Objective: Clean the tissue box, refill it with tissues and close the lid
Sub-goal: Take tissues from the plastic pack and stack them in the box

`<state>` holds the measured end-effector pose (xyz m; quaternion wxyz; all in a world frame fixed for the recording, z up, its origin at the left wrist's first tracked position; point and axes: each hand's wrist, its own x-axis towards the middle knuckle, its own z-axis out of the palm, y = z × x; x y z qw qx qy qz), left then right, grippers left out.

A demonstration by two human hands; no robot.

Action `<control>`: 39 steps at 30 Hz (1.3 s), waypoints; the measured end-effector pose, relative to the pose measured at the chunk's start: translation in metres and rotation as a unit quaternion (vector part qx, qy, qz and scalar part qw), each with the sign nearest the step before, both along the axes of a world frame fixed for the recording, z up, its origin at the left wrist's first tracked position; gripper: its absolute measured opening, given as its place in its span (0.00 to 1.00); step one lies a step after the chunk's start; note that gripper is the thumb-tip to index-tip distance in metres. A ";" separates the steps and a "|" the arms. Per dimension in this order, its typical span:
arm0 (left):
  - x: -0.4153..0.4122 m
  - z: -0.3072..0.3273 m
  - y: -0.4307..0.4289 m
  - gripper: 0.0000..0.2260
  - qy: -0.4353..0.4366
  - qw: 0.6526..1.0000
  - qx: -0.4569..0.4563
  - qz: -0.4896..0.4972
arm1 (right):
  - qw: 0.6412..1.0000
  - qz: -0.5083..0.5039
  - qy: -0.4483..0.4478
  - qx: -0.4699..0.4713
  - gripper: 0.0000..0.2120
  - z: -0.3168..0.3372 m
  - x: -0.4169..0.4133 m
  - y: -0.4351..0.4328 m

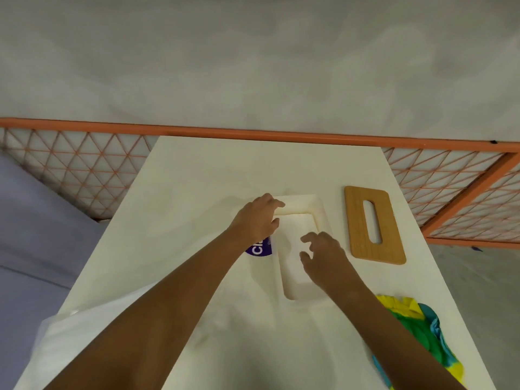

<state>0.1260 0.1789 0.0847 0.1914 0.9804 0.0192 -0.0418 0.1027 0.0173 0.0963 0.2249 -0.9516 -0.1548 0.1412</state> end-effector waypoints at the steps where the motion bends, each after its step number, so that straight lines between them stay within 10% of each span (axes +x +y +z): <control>1: -0.010 0.001 0.008 0.18 -0.004 1.000 -0.004 0.011 | 1.000 0.010 0.001 0.028 0.15 0.000 0.000 0.007; 14: -0.174 -0.013 0.134 0.18 -0.009 0.984 -0.022 0.179 | 0.950 0.022 0.251 0.182 0.10 -0.044 -0.047 0.112; 19: -0.221 -0.028 0.149 0.24 0.017 0.977 -0.048 0.208 | 0.857 -0.106 0.405 0.300 0.11 -0.061 -0.058 0.125; 27: -0.259 -0.050 0.138 0.61 0.098 0.982 0.028 0.162 | 0.914 -0.038 0.348 0.207 0.17 -0.066 -0.082 0.145; 35: -0.261 -0.080 0.132 0.56 0.041 0.986 0.090 0.134 | 0.984 0.101 0.105 0.102 0.07 -0.065 -0.113 0.154; 39: -0.261 -0.083 0.132 0.55 0.026 0.986 0.101 0.132 | 0.984 0.077 0.123 0.105 0.10 -0.070 -0.119 0.157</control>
